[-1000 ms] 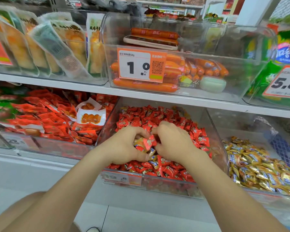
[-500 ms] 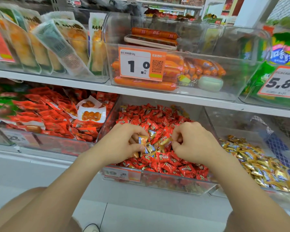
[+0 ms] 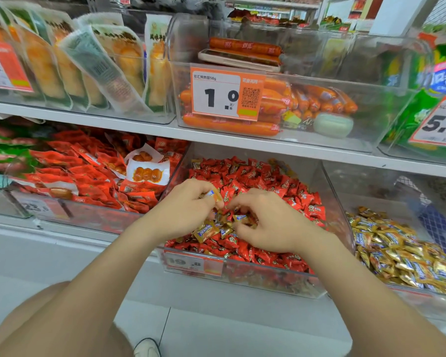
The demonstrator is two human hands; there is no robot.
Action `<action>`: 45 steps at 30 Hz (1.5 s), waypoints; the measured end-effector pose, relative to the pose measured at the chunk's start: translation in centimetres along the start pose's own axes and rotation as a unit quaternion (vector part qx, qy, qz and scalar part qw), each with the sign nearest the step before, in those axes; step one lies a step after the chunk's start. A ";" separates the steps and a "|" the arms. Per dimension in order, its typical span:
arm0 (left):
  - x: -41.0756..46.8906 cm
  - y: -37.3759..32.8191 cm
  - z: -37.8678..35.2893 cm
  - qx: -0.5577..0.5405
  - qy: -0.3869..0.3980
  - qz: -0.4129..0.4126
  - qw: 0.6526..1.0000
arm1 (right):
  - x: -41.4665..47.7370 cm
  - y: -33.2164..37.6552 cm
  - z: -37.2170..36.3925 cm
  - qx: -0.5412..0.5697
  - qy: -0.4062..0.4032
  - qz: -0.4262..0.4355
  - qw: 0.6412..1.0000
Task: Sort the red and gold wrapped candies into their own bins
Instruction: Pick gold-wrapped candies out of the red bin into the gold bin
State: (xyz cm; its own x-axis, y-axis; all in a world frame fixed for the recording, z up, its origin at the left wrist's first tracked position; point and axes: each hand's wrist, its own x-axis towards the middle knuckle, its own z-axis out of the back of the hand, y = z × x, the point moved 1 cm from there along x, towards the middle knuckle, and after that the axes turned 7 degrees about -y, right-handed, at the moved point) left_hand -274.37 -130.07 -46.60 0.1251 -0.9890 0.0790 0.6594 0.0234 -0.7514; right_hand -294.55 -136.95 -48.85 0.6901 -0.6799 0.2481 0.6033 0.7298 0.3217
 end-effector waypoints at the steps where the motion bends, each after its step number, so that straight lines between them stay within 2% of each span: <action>1: 0.0 0.1 0.1 -0.003 0.000 0.013 1.000 | 0.0 0.3 -0.3 -0.004 0.010 0.020 1.000; 4: -0.3 0.5 0.1 0.024 0.003 -0.002 1.000 | 0.4 1.0 -1.1 -0.043 0.059 0.039 0.997; 9: -1.5 0.7 -0.5 0.216 0.036 -0.092 0.971 | 1.0 1.2 -0.7 -0.098 0.082 0.040 0.991; 13: -1.4 2.1 -0.7 0.259 0.076 -0.046 0.962 | 0.8 0.7 -0.7 -0.101 0.032 0.038 0.994; 15: -1.3 2.4 -0.6 0.253 0.102 -0.018 0.962 | 0.6 0.0 -0.3 -0.105 0.008 0.008 0.994; 21: -1.1 1.5 -0.1 0.243 0.187 0.009 0.952 | -0.2 -0.3 1.9 0.033 -0.094 -0.089 0.991; 24: -1.2 1.5 -0.4 0.234 0.208 0.005 0.950 | -0.5 0.1 2.5 0.099 -0.113 -0.129 0.980; 30: -1.0 1.6 -0.6 0.198 0.149 -0.024 0.968 | -0.5 0.5 1.7 0.149 -0.067 -0.098 0.982; 34: -1.1 1.2 -0.7 0.168 0.123 -0.040 0.977 | -0.1 1.1 1.2 0.051 -0.048 -0.023 0.997; 37: -1.0 0.6 -0.6 0.137 0.057 -0.033 0.988 | 0.0 1.3 1.0 -0.035 0.008 0.005 0.999; 40: -0.5 0.5 -0.8 0.154 -0.004 -0.026 0.988 | -0.2 1.7 0.7 -0.053 0.062 0.011 0.997; 45: -0.1 0.6 -1.7 0.164 0.005 -0.006 0.986 | 0.1 2.4 -0.7 -0.107 0.128 0.021 0.986</action>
State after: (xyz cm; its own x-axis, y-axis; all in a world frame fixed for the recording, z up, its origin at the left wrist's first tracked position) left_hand -275.21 -130.23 -48.17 0.1099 -0.9908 0.0789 0.8653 0.0563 -0.4980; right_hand -292.73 -135.20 -48.66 0.7782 -0.6280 0.0096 0.6234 0.7742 0.1091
